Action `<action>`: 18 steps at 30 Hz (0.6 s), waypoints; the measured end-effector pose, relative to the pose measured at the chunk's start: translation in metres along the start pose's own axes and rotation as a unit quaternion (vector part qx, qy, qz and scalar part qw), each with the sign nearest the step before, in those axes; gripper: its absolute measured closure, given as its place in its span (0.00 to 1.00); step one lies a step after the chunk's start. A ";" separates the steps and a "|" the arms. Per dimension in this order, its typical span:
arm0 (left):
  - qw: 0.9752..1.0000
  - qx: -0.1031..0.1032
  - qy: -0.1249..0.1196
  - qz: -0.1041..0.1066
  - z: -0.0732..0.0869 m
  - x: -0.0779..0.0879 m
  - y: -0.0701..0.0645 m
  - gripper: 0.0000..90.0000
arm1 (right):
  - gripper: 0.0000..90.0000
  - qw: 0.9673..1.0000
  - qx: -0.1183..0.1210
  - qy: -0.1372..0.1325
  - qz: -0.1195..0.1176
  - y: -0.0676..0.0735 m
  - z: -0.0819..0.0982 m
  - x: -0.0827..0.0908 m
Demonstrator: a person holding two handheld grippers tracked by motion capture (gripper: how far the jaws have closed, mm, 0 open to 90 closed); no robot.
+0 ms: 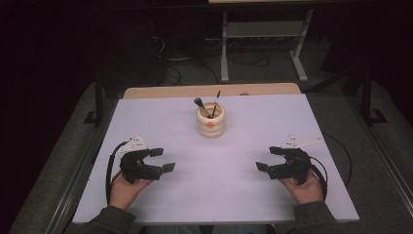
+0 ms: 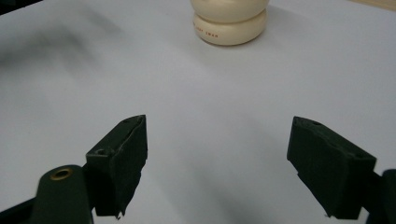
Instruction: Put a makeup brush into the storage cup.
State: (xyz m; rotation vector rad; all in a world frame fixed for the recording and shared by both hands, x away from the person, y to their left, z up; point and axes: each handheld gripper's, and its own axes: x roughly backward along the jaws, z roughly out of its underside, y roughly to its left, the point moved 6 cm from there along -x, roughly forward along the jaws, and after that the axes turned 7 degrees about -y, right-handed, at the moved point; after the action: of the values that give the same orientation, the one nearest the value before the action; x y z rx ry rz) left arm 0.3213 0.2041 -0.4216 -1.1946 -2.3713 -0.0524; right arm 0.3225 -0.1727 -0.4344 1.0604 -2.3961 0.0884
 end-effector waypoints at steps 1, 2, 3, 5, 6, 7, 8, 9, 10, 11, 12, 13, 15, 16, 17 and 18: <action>1.000 0.001 -0.002 0.000 0.001 0.001 0.000 0.25 | 0.21 1.000 0.000 0.001 0.000 0.000 0.000 0.000; 1.000 0.001 -0.002 -0.002 0.002 0.001 0.000 0.25 | 0.21 1.000 0.000 0.001 0.000 0.000 0.001 0.000; 1.000 -0.002 -0.004 -0.003 0.003 0.002 0.001 0.25 | 0.21 1.000 -0.001 0.002 0.000 0.000 0.001 0.000; 1.000 0.000 -0.005 -0.005 0.004 0.003 0.000 0.25 | 0.21 1.000 0.004 0.002 -0.001 -0.001 0.002 -0.001; 1.000 -0.001 -0.007 -0.005 0.005 0.003 0.000 0.25 | 0.21 1.000 0.004 0.003 0.000 -0.001 0.002 -0.001; 1.000 -0.003 -0.007 -0.006 0.005 0.004 0.000 0.25 | 0.21 1.000 0.004 0.003 0.000 -0.001 0.002 -0.002; 1.000 -0.004 -0.008 -0.007 0.006 0.004 0.000 0.25 | 0.21 1.000 0.003 0.003 0.000 -0.001 0.003 -0.002; 1.000 -0.003 -0.008 -0.009 0.007 0.005 0.000 0.25 | 0.21 1.000 0.001 0.004 0.000 -0.001 0.003 -0.001; 1.000 -0.004 -0.008 -0.009 0.008 0.005 0.000 0.25 | 0.21 1.000 0.001 0.003 0.001 -0.001 0.003 -0.002; 1.000 -0.005 -0.008 -0.011 0.009 0.005 0.001 0.25 | 0.21 1.000 -0.001 0.004 0.001 -0.001 0.003 -0.001; 1.000 -0.005 -0.006 -0.012 0.010 0.006 0.002 0.24 | 0.21 1.000 0.000 0.004 0.001 -0.001 0.004 -0.002; 1.000 -0.003 -0.008 -0.012 0.011 0.007 0.003 0.24 | 0.21 1.000 -0.001 0.005 0.001 -0.001 0.004 -0.002; 1.000 0.001 -0.007 -0.013 0.014 0.008 0.005 0.24 | 0.21 1.000 0.000 0.006 0.001 -0.001 0.004 -0.002; 1.000 0.003 -0.005 -0.013 0.015 0.008 0.005 0.24 | 0.21 1.000 0.001 0.007 0.001 -0.001 0.005 -0.003; 1.000 0.005 -0.006 -0.014 0.016 0.008 0.006 0.24 | 0.21 1.000 0.003 0.007 0.002 0.000 0.005 -0.003; 1.000 0.003 -0.004 -0.015 0.017 0.009 0.006 0.23 | 0.21 1.000 0.006 0.010 0.002 0.000 0.005 -0.004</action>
State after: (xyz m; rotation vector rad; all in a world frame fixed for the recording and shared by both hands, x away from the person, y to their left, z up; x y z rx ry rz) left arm 0.3149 0.2187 -0.4333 -1.1595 -2.3946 -0.0509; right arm 0.3225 -0.1718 -0.4407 1.0565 -2.3828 0.1140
